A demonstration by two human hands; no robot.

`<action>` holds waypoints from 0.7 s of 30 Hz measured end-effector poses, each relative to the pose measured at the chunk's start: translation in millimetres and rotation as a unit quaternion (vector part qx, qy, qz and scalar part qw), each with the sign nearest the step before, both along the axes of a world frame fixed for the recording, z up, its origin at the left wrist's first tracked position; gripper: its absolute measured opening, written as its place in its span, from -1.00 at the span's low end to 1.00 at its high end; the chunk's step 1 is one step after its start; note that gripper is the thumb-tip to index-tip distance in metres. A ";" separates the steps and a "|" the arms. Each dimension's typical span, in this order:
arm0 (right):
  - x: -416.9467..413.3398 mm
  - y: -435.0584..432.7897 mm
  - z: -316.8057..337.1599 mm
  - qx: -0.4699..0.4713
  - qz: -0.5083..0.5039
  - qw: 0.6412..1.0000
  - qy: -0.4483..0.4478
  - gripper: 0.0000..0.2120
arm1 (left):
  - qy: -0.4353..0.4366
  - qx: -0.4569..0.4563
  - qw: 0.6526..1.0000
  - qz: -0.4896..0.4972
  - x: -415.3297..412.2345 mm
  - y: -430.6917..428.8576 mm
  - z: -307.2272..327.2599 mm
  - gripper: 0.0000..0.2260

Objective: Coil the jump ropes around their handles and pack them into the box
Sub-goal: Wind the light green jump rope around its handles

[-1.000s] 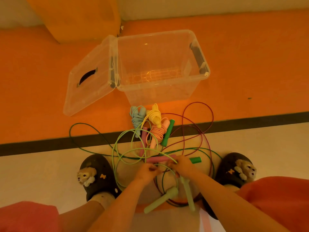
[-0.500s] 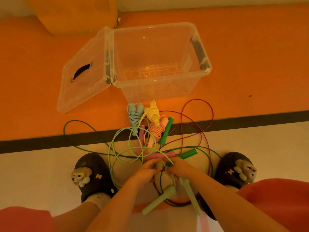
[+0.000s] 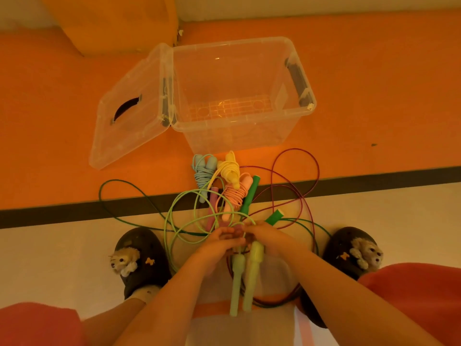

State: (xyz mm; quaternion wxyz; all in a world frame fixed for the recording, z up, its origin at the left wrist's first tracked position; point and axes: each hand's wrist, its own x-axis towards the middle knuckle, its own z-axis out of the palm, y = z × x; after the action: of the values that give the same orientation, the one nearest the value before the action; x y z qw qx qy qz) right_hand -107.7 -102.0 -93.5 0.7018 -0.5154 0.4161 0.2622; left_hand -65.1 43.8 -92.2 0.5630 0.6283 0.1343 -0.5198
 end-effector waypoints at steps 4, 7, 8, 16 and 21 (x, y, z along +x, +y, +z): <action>16.3 -15.3 27.2 0.055 -0.096 0.994 -0.020 -0.86 | 0.003 -0.020 0.999 -0.042 11.0 -1.5 18.4 -0.78; 32.5 -22.0 55.8 0.089 -0.114 0.988 -0.049 -0.81 | -0.015 -0.027 0.990 -0.137 14.4 -3.1 35.8 -0.79; 37.7 -22.7 67.8 0.101 -0.121 0.986 -0.061 -0.81 | -0.025 -0.031 0.987 -0.155 15.2 -5.1 41.4 -0.81; 66.0 -34.4 181.9 0.074 -0.146 0.959 -0.233 -0.78 | -0.049 -0.102 0.991 -0.076 41.3 -32.5 139.7 -0.66; 74.3 -36.9 278.3 0.009 -0.146 0.937 -0.318 -0.87 | -0.126 -0.184 0.972 -0.073 59.9 -52.6 235.3 -0.60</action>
State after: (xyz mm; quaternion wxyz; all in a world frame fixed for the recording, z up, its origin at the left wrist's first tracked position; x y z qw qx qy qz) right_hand -33.4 -138.9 184.8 0.8326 -0.4992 0.2395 -0.0175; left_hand -5.2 -8.8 143.1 0.6420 0.5826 -0.0816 -0.4917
